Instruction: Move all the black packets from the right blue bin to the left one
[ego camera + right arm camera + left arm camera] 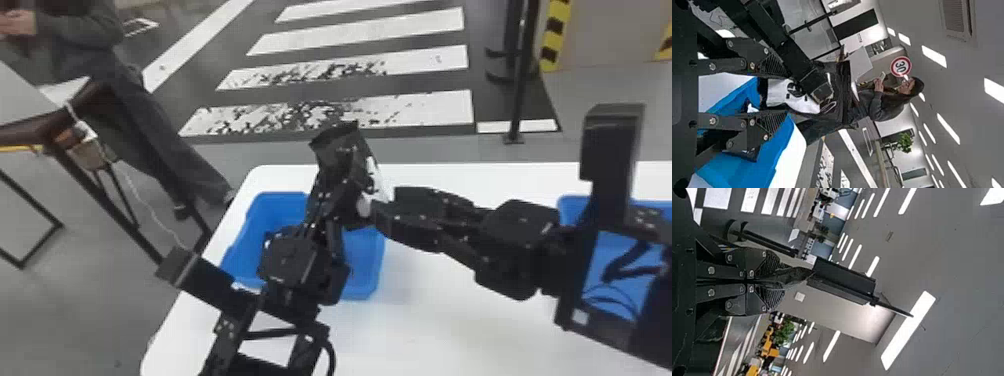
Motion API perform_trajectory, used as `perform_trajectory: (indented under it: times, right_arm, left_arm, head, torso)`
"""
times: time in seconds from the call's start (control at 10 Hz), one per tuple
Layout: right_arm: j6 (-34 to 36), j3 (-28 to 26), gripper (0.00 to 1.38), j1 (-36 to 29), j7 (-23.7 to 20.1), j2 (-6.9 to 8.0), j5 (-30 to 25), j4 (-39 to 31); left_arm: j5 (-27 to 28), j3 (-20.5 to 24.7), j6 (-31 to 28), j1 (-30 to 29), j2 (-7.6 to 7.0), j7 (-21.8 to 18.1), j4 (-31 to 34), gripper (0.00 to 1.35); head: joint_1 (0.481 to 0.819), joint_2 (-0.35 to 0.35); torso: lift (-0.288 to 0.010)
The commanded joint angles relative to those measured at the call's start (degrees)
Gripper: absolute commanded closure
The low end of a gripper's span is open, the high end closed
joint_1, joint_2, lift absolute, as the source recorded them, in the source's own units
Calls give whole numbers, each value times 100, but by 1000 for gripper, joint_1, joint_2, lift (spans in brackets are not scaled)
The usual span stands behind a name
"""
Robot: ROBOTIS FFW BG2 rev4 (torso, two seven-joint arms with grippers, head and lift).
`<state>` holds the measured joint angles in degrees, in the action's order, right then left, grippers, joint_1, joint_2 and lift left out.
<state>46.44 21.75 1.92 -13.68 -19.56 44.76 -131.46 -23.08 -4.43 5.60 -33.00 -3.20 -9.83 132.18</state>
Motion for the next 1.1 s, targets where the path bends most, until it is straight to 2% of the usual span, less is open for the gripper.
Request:
perform_trajectory:
  times: [0.0,0.1,0.2,0.3,0.4,0.5,0.6,0.7,0.8,0.9,1.0]
  right_arm:
    - [-4,-313,-1,-220,-126,48,-54,103]
    - [-4,-690,104,-501,-179,101,-31,117]
    - [-4,-976,183,-726,-179,145,3,103]
    - [-215,-1101,213,-810,-179,145,-20,89]
    - [-299,-1204,220,-852,-179,154,-89,19]
    - [-299,-1330,220,-881,-170,154,-226,-52]
    - [-257,-1478,216,-895,-170,172,-363,-94]
    - [-144,-1661,216,-937,-161,189,-614,-206]
    - [-32,-1844,214,-951,-126,215,-740,-235]
    - [348,-2095,214,-937,-3,268,-1094,-389]
    - [713,-2278,211,-895,137,303,-1425,-474]
  left_arm:
    - [240,238,270,178,39,122,-288,1217]
    - [789,478,608,572,65,350,-878,1217]
    - [1646,866,720,1163,109,447,-1764,1217]
    - [2046,1129,819,1725,109,517,-2777,1217]
    - [2708,1380,875,2077,109,737,-3466,1217]
    - [2971,1437,-363,2217,109,913,-3578,1065]
    - [3120,1654,-1150,2330,83,464,-3578,418]
    - [3028,1769,-461,2161,65,51,-3536,-1]
    - [2605,1666,101,1795,92,34,-3128,53]
    - [2285,1552,706,1345,162,43,-2538,90]
    - [2171,1403,1156,924,206,95,-1849,90]
  head:
    - [684,322]
    - [682,327]
    - [681,327]
    - [681,325]
    - [685,326]
    - [686,338]
    - [695,347]
    - [695,345]
    - [695,333]
    - [695,312]
    - [695,270]
  torso:
    - [-140]
    - [-140]
    - [-140]
    - [-140]
    - [-140]
    - [-140]
    - [-140]
    - [-140]
    - [-140]
    - [-140]
    - [-140]
